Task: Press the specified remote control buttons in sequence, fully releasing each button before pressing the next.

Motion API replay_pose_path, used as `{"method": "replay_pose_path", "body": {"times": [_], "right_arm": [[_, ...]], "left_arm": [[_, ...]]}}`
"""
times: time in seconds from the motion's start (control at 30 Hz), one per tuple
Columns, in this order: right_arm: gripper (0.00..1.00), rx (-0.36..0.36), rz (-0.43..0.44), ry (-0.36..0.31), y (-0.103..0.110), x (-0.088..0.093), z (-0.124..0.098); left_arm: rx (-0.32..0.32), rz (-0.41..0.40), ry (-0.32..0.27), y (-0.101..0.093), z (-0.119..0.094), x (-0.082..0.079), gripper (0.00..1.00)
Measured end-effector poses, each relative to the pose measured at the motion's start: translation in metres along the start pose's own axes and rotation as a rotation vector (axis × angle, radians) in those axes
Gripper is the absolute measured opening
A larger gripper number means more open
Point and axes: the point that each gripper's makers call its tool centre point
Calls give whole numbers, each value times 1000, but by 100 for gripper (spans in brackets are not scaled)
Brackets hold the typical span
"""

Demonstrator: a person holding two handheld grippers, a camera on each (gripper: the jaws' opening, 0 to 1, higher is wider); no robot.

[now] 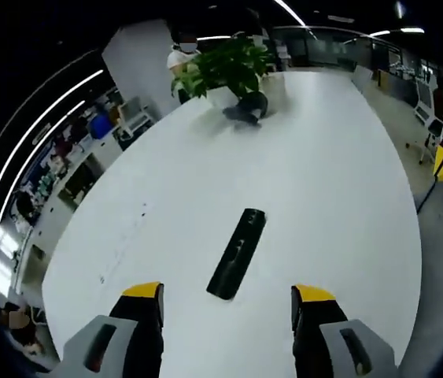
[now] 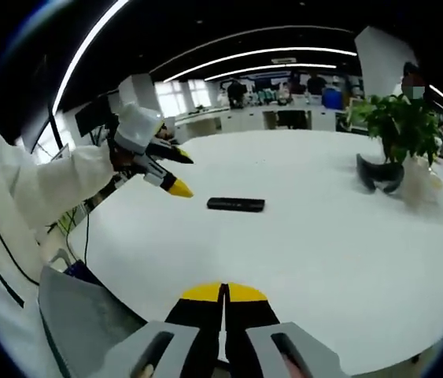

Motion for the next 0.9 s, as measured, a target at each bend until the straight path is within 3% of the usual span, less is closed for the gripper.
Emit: {"method": "replay_pose_path", "body": {"times": [0.33,0.47,0.57,0.73,0.8,0.9], "right_arm": [[0,-14,-2,41,5,8,5],[0,-12,-3,48,4,10,7],[0,-7,0,50,1,12,7],[0,11,9,35,-10,9,7],[0,20,18,17,-14,5,5],[0,26,25,9,-18,3,4]], "left_arm": [[94,37,60,-3,46,6,64],[132,90,108,-6,65,14,62],[134,120,152,-4,74,20,62],[155,97,175,-3,87,26,60],[180,83,210,-6,90,32,61],[180,116,221,-5,94,35,59]]}}
Point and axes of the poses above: the point that each gripper's makers call its tool centre point, and the gripper's own axes: z roughly forward along the fingers, y roughly to its left, x roughly out of its underside, and after that the axes turned 14 degrees about z, right-handed
